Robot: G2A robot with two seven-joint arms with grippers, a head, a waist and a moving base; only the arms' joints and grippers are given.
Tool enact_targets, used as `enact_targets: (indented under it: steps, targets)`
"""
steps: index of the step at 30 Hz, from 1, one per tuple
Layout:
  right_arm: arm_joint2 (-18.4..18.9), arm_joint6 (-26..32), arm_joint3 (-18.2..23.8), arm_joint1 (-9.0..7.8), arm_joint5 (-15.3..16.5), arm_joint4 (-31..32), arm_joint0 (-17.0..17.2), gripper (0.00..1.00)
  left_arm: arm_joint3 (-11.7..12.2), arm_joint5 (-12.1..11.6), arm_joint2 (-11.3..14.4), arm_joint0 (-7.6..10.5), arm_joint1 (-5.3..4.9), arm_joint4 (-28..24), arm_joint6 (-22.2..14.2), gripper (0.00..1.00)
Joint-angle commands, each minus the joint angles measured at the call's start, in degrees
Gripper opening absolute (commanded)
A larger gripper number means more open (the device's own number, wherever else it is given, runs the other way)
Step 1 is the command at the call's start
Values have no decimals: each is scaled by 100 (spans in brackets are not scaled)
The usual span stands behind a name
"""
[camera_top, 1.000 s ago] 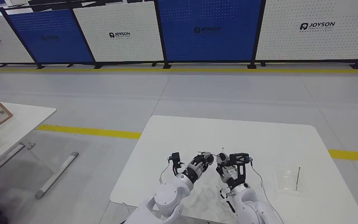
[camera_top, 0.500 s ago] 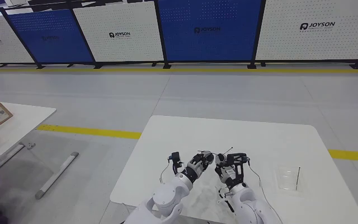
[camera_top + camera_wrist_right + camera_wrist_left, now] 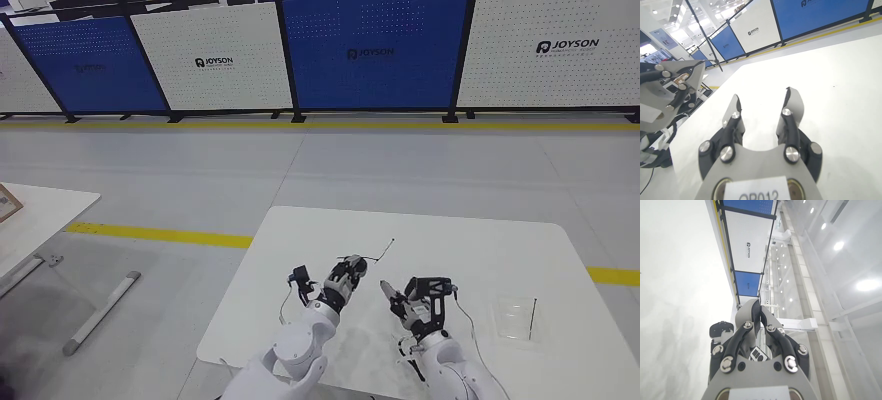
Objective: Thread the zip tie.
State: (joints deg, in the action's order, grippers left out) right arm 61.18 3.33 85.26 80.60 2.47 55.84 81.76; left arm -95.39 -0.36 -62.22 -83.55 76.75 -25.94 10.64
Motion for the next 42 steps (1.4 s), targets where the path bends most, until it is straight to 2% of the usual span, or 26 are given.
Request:
enact_targets:
  steps: [1,10,16,20,22,27,29,35,37,42]
  targets:
    - [-10,-31,58,-2,16,34,20,100,-4,-7,50,-9,7,72,-8,0]
    - [10,-144,99,-1,20,-27,60,100,-19,-7,60,-23,7,76,-70,0]
    - [274,-295,243,-51,223,-266,297,100,40,-112,-24,-19,12,127,15,0]
    - [454,-210,390,-86,474,-616,445,100,142,-301,-36,-29,9,604,228,0]
    - [475,-134,406,-92,497,-670,450,100,187,-385,49,-73,0,969,166,0]
    - [467,-109,397,-92,502,-672,454,100,187,-385,49,-73,0,969,166,0]
    - [442,281,380,-98,810,-1009,410,100,191,-386,48,-72,0,982,159,0]
    - [825,888,340,-158,1567,-2332,343,100,213,-452,49,-82,-1,1253,126,0]
    - [895,1122,286,-164,1572,-2782,295,100,210,-473,49,-101,0,1307,132,0]
    - [905,1180,269,-165,1529,-2833,276,100,198,-534,66,-138,12,1311,115,0]
